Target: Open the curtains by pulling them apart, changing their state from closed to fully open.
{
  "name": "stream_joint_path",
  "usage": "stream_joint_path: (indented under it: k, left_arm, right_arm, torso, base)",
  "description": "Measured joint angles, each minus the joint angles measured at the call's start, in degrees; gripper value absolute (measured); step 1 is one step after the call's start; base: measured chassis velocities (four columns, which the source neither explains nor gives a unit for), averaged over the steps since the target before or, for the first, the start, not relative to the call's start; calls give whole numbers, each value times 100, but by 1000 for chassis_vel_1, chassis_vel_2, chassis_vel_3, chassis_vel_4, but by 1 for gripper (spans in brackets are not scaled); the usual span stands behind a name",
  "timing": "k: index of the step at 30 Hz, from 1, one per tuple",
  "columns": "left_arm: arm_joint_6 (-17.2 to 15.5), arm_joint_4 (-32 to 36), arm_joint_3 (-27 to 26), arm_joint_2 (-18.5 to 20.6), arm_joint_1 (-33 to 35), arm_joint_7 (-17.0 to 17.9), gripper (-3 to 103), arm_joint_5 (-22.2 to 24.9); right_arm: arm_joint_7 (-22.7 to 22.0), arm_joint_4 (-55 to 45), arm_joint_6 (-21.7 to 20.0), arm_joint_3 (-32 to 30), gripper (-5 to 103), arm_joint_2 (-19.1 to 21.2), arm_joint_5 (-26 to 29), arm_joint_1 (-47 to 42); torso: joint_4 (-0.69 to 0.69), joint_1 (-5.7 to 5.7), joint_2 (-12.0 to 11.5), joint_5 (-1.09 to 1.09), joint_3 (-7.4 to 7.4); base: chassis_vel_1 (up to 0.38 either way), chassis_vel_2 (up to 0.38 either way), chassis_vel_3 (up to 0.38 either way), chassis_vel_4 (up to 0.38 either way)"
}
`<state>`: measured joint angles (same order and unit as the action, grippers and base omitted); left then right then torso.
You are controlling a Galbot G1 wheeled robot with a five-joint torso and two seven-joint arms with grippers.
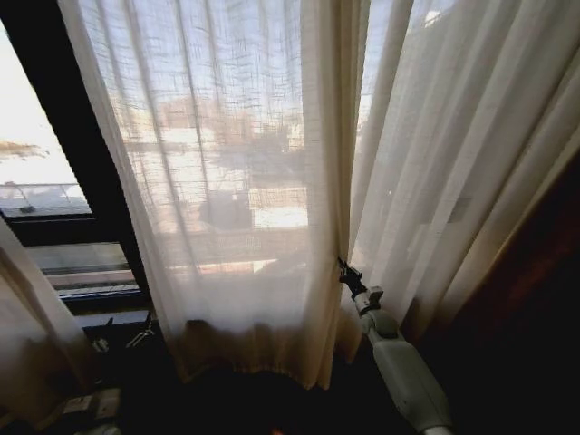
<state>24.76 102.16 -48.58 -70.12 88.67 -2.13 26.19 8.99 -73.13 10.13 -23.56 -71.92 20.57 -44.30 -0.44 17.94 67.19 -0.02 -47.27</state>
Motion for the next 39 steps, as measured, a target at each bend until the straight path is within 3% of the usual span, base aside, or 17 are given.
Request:
stream_joint_path:
  k: [31,39]
  left_arm:
    - [0,0,-1,0,0,0,100,0]
    - [0,0,0,0,0,0,100,0]
  right_arm:
    - [111,9,12,-48,0,31,42,0]
    - [158,22,205,-6,0,3,110,3]
  torso:
    - [1,0,0,2,0]
    - [-1,0,0,0,0]
  base:
    - [-357,-353,351,352]
    - [-345,-348,346,351]
